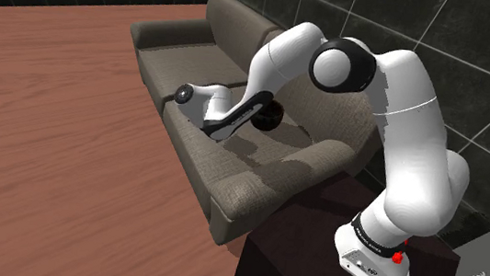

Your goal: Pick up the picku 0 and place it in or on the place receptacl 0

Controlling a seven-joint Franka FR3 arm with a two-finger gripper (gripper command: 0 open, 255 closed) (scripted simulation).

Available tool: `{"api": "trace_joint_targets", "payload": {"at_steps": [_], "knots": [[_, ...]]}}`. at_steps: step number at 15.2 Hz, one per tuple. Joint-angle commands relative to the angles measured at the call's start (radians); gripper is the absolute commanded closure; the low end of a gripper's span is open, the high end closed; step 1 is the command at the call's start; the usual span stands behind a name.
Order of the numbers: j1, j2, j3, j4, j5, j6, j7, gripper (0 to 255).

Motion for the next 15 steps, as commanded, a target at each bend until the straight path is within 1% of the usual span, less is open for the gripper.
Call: {"api": "trace_joint_targets", "payload": {"at_steps": [1,15], "knots": [[-0.005,-0.021,0.007,-0.007,0.01,-0.01,-0.012,255],[-0.035,-0.157,0.053,-0.043,0.084,-0.084,-0.094,255]]}}
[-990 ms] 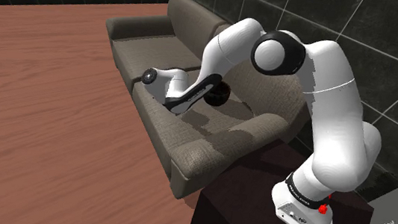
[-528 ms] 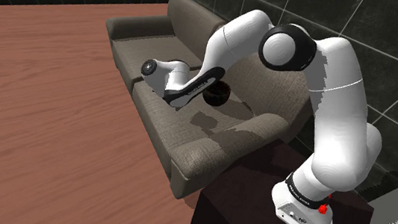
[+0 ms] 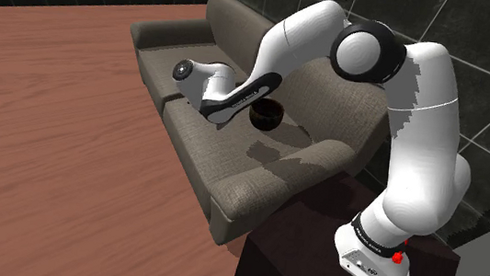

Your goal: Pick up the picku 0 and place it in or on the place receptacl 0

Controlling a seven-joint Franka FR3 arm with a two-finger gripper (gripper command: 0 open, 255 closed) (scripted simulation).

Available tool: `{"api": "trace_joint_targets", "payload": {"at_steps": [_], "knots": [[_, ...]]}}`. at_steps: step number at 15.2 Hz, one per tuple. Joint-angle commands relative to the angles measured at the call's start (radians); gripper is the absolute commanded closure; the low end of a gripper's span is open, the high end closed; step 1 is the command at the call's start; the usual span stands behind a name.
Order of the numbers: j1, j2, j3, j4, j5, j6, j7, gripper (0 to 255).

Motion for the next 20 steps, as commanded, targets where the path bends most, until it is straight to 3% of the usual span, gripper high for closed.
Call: {"api": "trace_joint_targets", "payload": {"at_steps": [1,17,20], "knots": [[-0.002,-0.016,0.007,0.002,0.012,-0.015,-0.013,255],[-0.026,-0.144,0.05,0.016,0.099,-0.117,-0.118,255],[-0.087,-0.196,0.038,-0.056,0.099,-0.061,-0.155,255]]}}
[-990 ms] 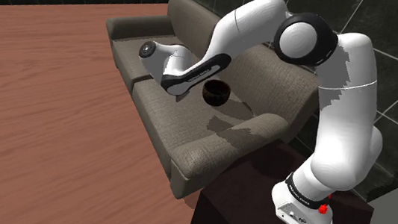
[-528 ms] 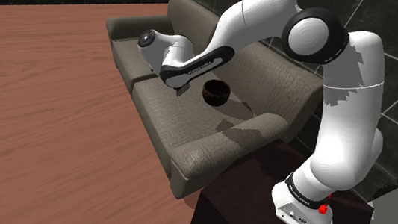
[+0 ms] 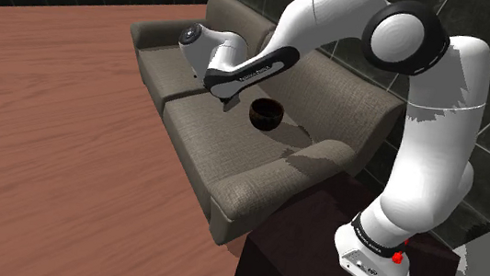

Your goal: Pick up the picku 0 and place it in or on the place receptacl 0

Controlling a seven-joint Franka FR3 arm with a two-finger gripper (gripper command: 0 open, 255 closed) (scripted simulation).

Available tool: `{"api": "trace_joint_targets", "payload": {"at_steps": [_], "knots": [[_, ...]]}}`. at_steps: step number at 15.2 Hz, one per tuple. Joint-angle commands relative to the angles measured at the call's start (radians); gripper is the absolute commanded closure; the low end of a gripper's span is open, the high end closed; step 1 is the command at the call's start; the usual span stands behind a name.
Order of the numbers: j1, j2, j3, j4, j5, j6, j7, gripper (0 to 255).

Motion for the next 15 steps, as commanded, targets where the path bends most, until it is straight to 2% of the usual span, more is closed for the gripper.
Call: {"api": "trace_joint_targets", "payload": {"at_steps": [1,8,15], "knots": [[-0.036,-0.031,-0.008,-0.039,0.002,0.031,-0.027,255],[-0.164,-0.117,-0.051,-0.153,0.0,0.153,-0.134,255],[-0.282,-0.161,-0.104,-0.207,-0.001,0.26,-0.259,255]]}}
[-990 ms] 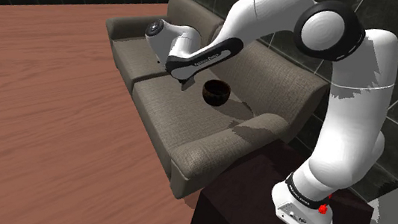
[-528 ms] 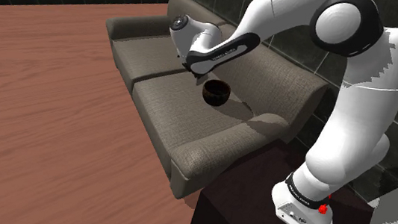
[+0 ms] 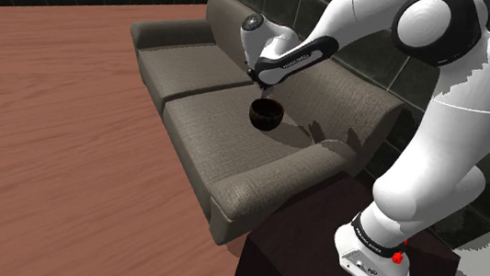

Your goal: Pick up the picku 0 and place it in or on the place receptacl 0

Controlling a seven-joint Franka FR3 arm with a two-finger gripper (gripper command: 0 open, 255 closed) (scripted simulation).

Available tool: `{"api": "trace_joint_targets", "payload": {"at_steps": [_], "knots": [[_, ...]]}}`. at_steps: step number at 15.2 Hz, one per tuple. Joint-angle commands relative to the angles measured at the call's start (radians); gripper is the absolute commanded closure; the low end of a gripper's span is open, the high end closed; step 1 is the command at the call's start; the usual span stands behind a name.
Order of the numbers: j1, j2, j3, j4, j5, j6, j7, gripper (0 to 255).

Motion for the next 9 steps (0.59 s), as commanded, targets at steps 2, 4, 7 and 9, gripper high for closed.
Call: {"api": "trace_joint_targets", "payload": {"at_steps": [2,4,7,9], "knots": [[-0.021,0.001,-0.013,-0.013,-0.01,0.029,-0.015,255],[-0.017,0.018,-0.019,-0.016,-0.027,0.043,0.004,255],[-0.012,0.043,-0.028,-0.02,-0.053,0.062,0.033,255],[-0.008,0.061,-0.034,-0.021,-0.071,0.075,0.052,255]]}}
